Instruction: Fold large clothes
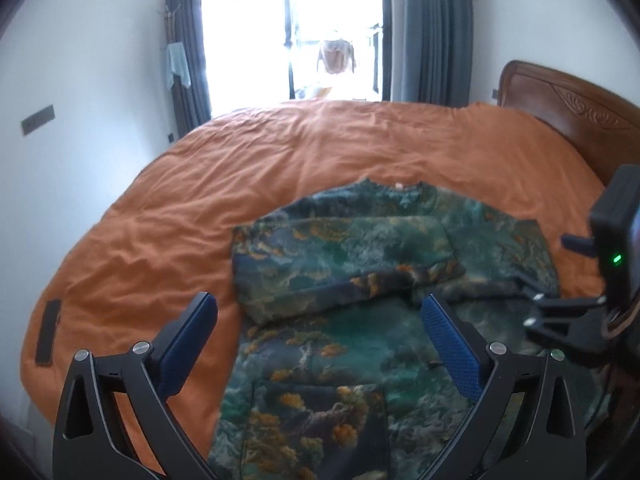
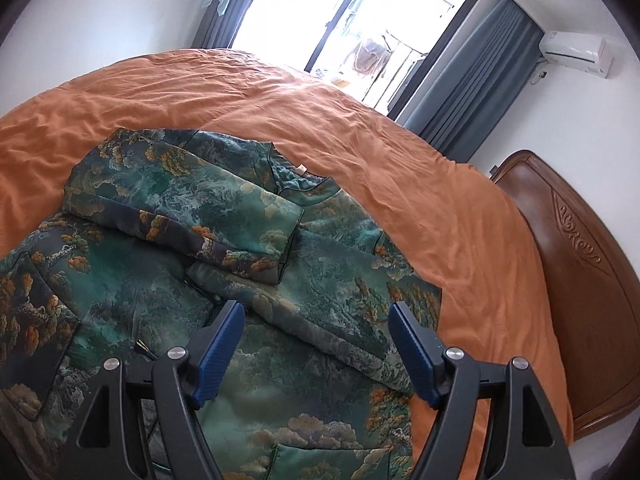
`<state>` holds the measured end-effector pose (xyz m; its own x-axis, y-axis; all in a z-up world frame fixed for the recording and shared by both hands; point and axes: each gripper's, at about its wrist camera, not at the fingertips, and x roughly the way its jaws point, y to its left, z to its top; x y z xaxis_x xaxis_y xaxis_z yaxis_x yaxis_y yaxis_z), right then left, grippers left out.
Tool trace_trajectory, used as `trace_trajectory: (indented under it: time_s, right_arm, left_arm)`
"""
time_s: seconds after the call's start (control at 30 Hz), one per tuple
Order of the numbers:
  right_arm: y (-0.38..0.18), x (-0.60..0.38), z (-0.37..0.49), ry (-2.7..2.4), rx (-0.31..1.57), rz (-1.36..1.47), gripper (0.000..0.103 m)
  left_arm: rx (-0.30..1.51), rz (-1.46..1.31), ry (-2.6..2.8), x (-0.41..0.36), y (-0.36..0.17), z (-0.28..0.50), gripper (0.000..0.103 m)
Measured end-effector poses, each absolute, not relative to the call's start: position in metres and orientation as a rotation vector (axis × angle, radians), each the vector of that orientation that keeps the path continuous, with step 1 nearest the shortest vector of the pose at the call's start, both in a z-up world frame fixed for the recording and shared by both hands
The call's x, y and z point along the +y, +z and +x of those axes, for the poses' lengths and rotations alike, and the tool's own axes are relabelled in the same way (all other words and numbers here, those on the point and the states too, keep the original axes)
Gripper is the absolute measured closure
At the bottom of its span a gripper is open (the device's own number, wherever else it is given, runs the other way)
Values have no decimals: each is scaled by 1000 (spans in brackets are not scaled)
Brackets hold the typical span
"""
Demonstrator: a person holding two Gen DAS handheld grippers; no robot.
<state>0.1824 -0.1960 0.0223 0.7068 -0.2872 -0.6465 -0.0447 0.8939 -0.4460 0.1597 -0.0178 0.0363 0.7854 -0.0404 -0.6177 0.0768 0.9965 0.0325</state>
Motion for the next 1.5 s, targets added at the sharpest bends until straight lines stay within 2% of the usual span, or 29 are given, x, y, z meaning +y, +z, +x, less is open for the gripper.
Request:
trace_trajectory:
  time_s: [0.2,0.43,0.63,0.97,1.0,1.03,1.07,1.1,1.13,1.17,1.2,1.3,1.5]
  right_arm:
    - [-4,-274,145,-73,799,-237,27]
    - [-44,-394,76,-126,888,-5,27]
    - [-67,-450,32,-11,1009,168,27]
    - [-120,-454,24,179,1113,392,24]
    - [-121,-448,25,226,1124,401,26]
    - [-121,-440,25,267,1146,392,33]
    - [-119,-430,25,286,1161,353,43]
    - [-115,-422,26,285,1168,309,71]
    - [-111,-416,27,276,1178,268,82]
    - [-107,-413,29,278,1182,272,85]
    - [-102,-410,30,277,1180,276,87]
    - [-82,-404,27,273,1150,265,89]
    - [-46,-407,8,280,1078,306,89]
  left_arm:
    - [803,56,-12,46,-22,144,1]
    - [983,-78,-47,116,-74,118,1]
    - [1093,-109,-240,96,-107,115,1]
    - [1184,-114,-264,78,-138,117,0]
    - [1198,-113,-267,77,-139,118,1]
    - [1221,-115,-271,74,-138,117,1]
    - [1238,-116,-275,74,-137,120,11]
    - [1252,-122,-290,72,-136,116,32]
    - [1271,-132,-316,69,-135,115,43]
    - [1279,-128,-332,65,-130,112,66]
    - [1276,-110,-338,60,-125,111,81]
    - [1257,-73,-349,49,-110,109,90]
    - [1245,-131,-347,58,-92,87,91]
